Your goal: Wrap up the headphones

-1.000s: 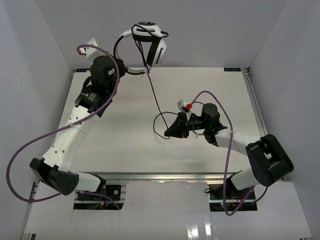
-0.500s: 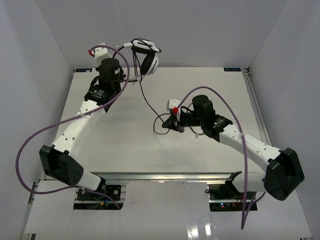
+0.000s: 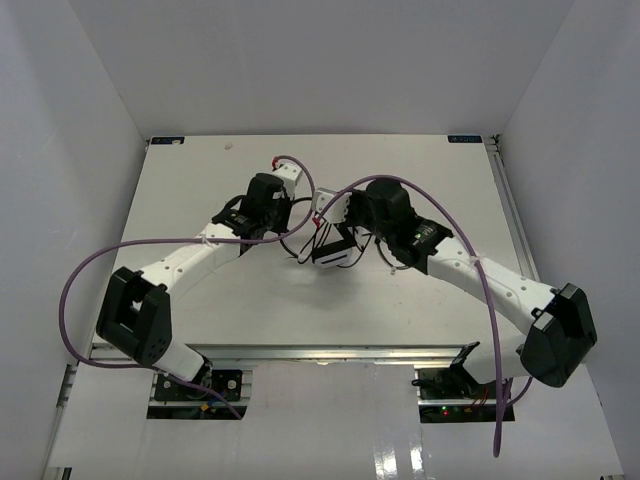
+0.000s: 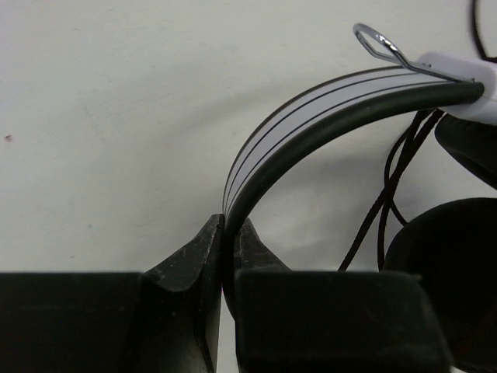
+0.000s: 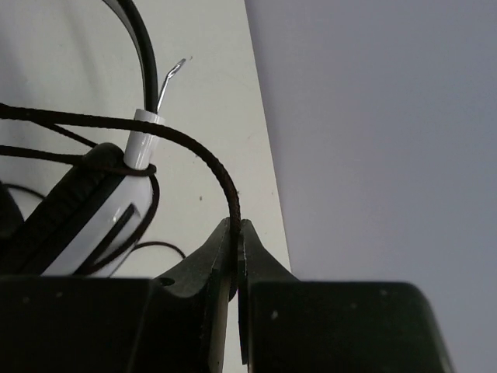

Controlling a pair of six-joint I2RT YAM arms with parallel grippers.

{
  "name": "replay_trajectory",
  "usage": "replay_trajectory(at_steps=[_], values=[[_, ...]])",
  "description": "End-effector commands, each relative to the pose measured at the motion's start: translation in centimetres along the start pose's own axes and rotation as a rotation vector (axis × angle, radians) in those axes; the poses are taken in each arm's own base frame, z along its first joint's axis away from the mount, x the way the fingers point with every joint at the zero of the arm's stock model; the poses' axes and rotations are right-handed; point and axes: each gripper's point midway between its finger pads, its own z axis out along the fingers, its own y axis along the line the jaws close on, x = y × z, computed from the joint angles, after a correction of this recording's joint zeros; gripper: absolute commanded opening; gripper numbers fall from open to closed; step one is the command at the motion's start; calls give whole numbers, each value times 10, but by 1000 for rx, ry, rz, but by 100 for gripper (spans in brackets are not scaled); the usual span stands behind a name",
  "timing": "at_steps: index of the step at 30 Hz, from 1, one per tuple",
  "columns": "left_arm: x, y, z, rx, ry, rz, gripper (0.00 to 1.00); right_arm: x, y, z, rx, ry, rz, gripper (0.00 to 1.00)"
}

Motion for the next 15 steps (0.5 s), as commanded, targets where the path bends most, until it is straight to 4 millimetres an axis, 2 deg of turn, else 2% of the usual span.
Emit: replay_trajectory(at_steps=[1, 7, 11, 12, 15], values=[[-58, -42, -53, 299, -230, 39, 0, 28, -13, 7, 91, 85, -23, 8], [-54, -49, -75, 376, -266, 104, 0, 57, -8, 9, 42, 69, 141, 8], [-60, -60, -89, 448, -288, 91, 0, 58, -3, 9, -46, -34, 276, 8], [-64, -67, -98, 498, -303, 88, 0, 56, 2, 9, -95, -93, 319, 8], [-77, -78, -117, 569, -340, 44, 0, 43, 18, 4, -245, -259, 462, 8]])
